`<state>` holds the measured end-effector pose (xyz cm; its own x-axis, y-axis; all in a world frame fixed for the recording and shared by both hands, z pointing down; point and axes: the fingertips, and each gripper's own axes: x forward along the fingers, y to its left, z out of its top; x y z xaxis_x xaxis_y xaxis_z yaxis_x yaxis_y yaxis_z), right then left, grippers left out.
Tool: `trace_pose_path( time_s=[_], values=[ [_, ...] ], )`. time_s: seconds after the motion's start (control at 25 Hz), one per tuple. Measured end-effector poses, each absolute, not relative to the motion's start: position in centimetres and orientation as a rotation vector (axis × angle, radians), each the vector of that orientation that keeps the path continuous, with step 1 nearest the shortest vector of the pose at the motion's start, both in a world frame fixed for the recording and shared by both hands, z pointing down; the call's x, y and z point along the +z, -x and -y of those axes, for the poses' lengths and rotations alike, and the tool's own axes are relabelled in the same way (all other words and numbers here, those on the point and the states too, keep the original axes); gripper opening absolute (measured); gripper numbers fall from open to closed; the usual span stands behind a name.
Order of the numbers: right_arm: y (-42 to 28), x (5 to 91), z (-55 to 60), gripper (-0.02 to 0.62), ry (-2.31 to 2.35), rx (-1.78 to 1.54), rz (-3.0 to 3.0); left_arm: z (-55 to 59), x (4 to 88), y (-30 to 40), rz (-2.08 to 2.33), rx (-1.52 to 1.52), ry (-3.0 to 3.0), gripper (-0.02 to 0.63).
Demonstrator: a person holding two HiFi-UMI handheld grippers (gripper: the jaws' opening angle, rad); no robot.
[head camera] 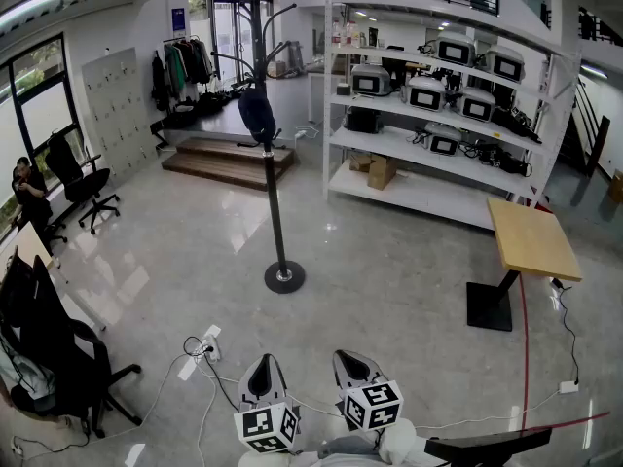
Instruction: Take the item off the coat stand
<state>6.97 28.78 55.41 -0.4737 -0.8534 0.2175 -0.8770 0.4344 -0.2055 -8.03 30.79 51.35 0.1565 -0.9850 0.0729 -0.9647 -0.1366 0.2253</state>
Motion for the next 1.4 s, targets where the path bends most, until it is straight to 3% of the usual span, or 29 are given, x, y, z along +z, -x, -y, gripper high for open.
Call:
trace_pose_path(
  time_s=[1.4],
  values=[
    [-7.5, 56.3, -9.7, 0.014, -1.552, 0.49, 2.559, -12.6, 51.3, 7.0, 1.926, -0.04, -2.22, 0.002]
  ],
)
